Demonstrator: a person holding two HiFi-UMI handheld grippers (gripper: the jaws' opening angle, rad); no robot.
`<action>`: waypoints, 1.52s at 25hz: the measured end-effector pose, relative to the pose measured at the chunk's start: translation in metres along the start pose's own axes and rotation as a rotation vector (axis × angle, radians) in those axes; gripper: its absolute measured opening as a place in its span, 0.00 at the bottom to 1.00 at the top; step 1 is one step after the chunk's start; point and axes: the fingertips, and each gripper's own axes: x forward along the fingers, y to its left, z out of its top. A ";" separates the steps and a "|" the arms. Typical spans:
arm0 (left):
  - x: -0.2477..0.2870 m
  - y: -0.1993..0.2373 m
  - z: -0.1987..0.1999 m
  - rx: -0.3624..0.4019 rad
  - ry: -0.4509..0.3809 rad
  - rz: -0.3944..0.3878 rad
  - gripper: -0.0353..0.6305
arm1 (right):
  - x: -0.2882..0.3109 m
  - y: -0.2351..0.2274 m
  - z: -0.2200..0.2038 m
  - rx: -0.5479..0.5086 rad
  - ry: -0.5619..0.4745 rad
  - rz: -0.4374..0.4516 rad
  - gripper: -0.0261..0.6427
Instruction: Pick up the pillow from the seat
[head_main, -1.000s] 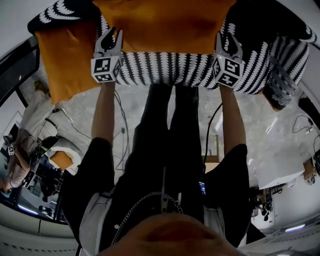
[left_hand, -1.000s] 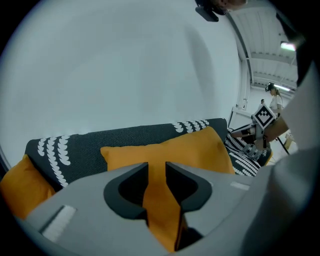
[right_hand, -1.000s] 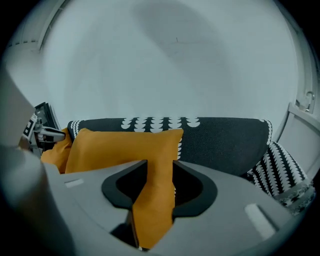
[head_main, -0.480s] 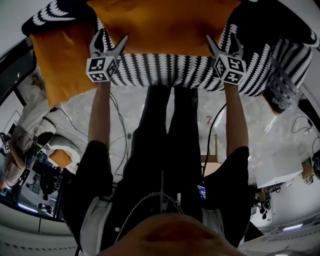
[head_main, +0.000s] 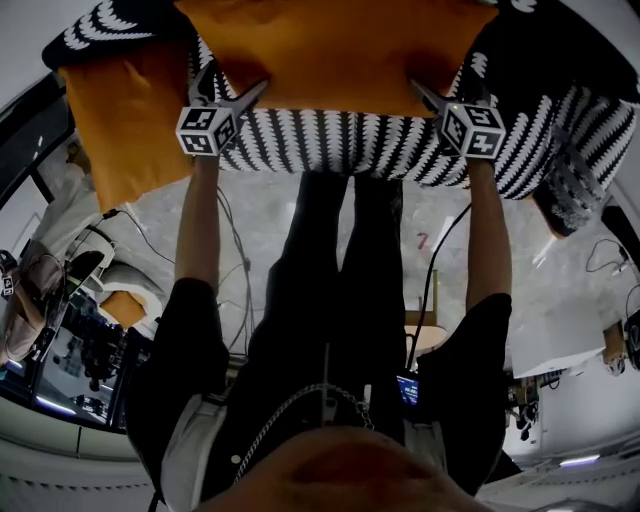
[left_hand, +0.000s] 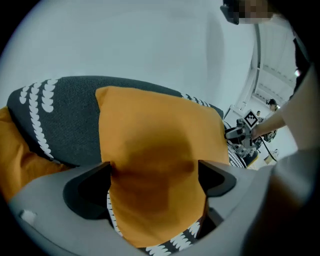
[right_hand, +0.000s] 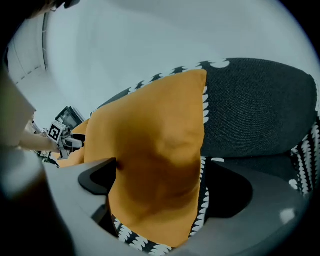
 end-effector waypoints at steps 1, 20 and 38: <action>0.003 -0.002 -0.004 -0.005 0.013 -0.013 0.86 | 0.001 -0.002 -0.003 -0.001 0.013 0.003 0.87; 0.033 0.022 -0.027 -0.233 0.077 -0.160 0.95 | 0.033 -0.012 -0.010 0.026 0.085 0.114 0.92; 0.015 -0.006 -0.019 -0.239 0.070 -0.220 0.73 | 0.010 0.018 -0.010 0.013 0.090 0.132 0.72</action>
